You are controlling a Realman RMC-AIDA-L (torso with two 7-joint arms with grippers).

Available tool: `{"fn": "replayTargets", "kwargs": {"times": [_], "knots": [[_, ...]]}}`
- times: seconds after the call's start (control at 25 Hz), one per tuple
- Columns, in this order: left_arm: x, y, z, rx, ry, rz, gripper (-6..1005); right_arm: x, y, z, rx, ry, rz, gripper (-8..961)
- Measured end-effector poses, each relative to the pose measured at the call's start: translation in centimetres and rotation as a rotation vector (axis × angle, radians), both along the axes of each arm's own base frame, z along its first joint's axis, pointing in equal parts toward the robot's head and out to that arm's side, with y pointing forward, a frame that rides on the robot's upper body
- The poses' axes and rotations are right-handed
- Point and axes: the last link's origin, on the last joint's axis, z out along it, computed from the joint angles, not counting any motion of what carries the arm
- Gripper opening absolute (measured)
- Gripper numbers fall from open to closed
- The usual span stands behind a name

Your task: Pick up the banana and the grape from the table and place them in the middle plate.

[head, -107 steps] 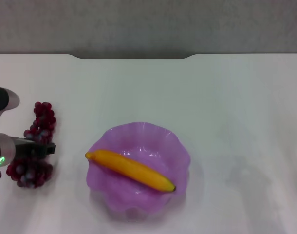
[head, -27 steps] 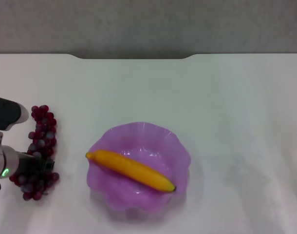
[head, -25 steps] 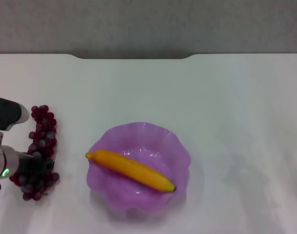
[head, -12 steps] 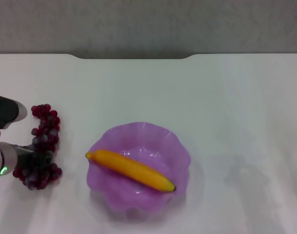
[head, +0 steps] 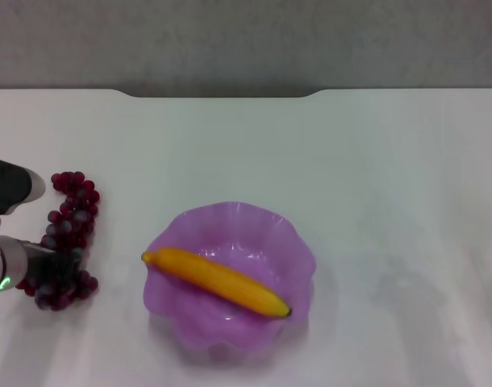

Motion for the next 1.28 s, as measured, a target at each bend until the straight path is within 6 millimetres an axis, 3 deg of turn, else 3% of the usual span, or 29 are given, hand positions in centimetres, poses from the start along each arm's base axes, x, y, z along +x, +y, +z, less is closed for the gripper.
{"fn": "replayTargets", "kwargs": {"times": [0.48,1.28], "knots": [[0.1,0.0,0.1,0.004,-0.001,-0.005,376,0.0,0.1,0.0,0.001,0.000,0.001,31],[0.1,0.2,1.1,0.132,-0.038,-0.090,258,0.0,0.1,0.0,0.001,0.000,0.001,31]]}}
